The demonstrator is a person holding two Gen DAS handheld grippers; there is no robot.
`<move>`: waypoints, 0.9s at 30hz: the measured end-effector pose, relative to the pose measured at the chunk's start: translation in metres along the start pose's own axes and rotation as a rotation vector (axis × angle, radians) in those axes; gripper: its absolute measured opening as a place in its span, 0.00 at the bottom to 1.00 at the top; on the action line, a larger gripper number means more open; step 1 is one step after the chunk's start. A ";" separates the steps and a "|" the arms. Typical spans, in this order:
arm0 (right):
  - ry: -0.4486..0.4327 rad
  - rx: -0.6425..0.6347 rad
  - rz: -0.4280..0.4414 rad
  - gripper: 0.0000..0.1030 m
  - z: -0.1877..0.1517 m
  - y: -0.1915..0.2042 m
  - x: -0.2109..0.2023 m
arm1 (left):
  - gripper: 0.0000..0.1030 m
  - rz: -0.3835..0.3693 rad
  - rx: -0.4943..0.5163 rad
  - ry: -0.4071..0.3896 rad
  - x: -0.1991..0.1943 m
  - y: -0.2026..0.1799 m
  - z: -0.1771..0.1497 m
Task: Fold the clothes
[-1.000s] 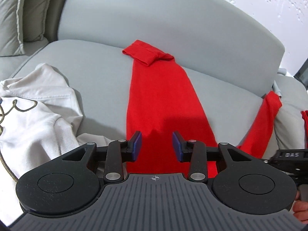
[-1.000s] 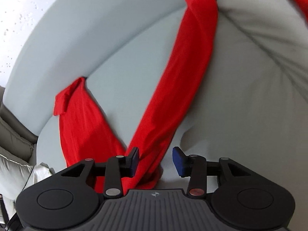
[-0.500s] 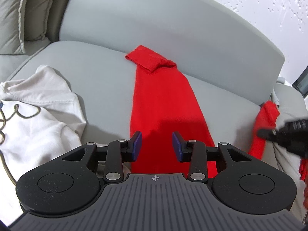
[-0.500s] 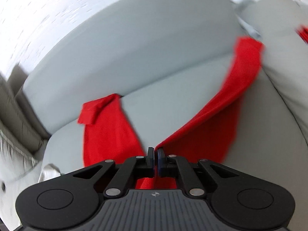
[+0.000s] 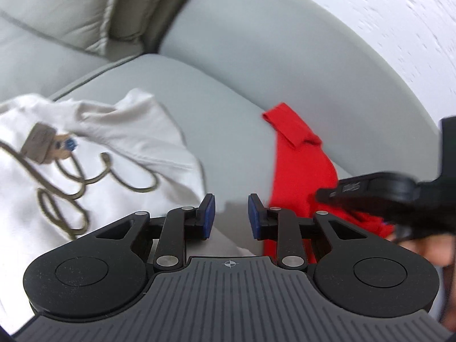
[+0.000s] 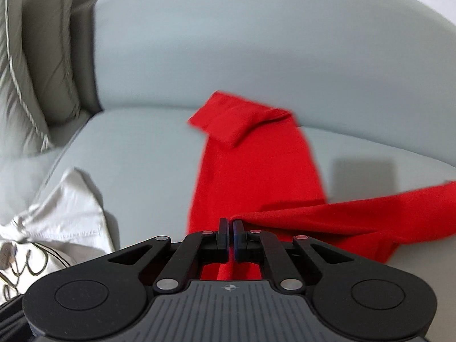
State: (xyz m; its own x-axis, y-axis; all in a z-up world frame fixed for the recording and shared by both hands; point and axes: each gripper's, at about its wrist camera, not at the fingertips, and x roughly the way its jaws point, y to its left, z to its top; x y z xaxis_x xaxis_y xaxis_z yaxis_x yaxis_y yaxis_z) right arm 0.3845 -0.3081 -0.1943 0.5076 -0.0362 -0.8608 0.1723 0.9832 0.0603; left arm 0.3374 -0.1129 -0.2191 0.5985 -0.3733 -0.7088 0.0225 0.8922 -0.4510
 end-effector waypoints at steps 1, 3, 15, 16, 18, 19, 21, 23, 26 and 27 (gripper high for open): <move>0.003 -0.006 0.001 0.04 0.001 0.006 0.007 | 0.28 -0.004 -0.002 0.003 0.001 0.001 0.000; 0.005 -0.003 0.007 0.04 0.003 0.013 0.016 | 0.28 -0.011 0.012 0.008 0.001 -0.001 0.000; 0.012 -0.057 0.175 0.39 0.004 -0.012 -0.056 | 0.28 -0.067 0.107 0.064 0.007 -0.019 -0.008; 0.020 -0.043 0.202 0.39 -0.005 -0.024 -0.078 | 0.28 -0.075 0.124 0.062 0.005 -0.022 -0.009; 0.035 -0.027 0.236 0.39 -0.021 -0.043 -0.109 | 0.28 -0.092 0.158 0.058 0.002 -0.028 -0.012; 0.039 -0.025 0.257 0.39 -0.037 -0.055 -0.133 | 0.28 -0.099 0.177 0.053 -0.001 -0.031 -0.013; 0.034 -0.038 0.281 0.37 -0.059 -0.066 -0.155 | 0.28 -0.145 0.222 0.053 -0.009 -0.038 -0.019; 0.044 -0.040 0.272 0.22 -0.089 -0.077 -0.171 | 0.28 -0.225 0.246 0.081 -0.017 -0.046 -0.029; 0.088 0.022 0.245 0.14 -0.139 -0.088 -0.155 | 0.27 -0.282 0.273 0.159 -0.022 -0.064 -0.058; 0.102 0.044 0.238 0.10 -0.154 -0.092 -0.149 | 0.27 -0.288 0.286 0.185 -0.023 -0.071 -0.069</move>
State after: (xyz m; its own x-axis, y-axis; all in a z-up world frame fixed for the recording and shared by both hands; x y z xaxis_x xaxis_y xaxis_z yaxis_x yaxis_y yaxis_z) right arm 0.1628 -0.3655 -0.1492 0.4512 0.2158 -0.8659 0.0954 0.9531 0.2873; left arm 0.2667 -0.1852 -0.2087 0.3824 -0.6331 -0.6730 0.4037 0.7697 -0.4946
